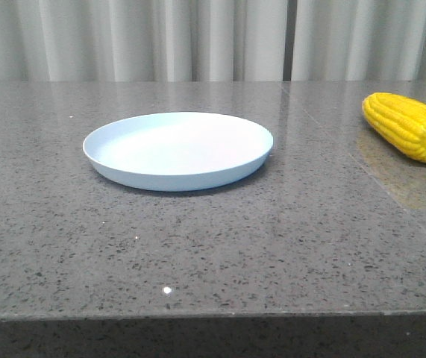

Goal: Place corn on plate with both arms
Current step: 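Withdraw the left gripper and move the right gripper over the corn, then grasp the yellow corn cob with the right gripper, then carry the corn with the right gripper over the plate and lower it, then open the right gripper to release the corn onto the plate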

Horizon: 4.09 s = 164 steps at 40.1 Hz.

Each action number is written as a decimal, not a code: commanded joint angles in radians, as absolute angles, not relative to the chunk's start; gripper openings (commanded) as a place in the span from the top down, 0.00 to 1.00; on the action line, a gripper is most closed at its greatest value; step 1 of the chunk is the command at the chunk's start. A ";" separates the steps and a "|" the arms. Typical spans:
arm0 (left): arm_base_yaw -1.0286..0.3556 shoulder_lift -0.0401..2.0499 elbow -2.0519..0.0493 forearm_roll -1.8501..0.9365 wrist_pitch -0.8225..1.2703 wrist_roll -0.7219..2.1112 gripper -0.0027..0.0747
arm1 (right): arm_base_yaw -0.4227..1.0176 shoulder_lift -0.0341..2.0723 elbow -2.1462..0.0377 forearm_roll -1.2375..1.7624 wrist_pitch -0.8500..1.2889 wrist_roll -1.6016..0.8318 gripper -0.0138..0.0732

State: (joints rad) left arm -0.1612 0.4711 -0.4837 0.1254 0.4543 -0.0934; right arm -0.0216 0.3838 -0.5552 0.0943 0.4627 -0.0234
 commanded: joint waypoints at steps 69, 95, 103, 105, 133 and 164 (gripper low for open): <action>-0.160 0.039 -0.379 0.137 0.346 -0.103 0.99 | 0.060 1.609 -1.274 0.244 0.737 -0.029 0.17; -0.160 0.039 -0.379 0.137 0.346 -0.103 0.99 | 0.189 1.448 -1.413 0.221 0.905 0.047 0.62; -0.160 0.039 -0.379 0.137 0.346 -0.103 0.99 | 0.418 1.494 -1.514 0.026 0.927 0.272 0.62; -0.160 0.039 -0.379 0.137 0.346 -0.103 0.99 | 0.491 1.520 -1.531 -0.022 0.927 0.326 0.62; -0.160 0.039 -0.379 0.137 0.346 -0.103 0.99 | 0.712 1.773 -1.610 -0.063 0.889 0.575 0.33; -0.160 0.039 -0.379 0.137 0.346 -0.103 0.99 | 0.420 1.511 -1.611 -0.062 1.012 0.394 0.56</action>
State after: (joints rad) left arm -0.1612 0.0269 -0.3544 0.1322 0.4340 -0.0934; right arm 0.4760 1.5892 -1.5798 -0.0444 0.9936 0.4602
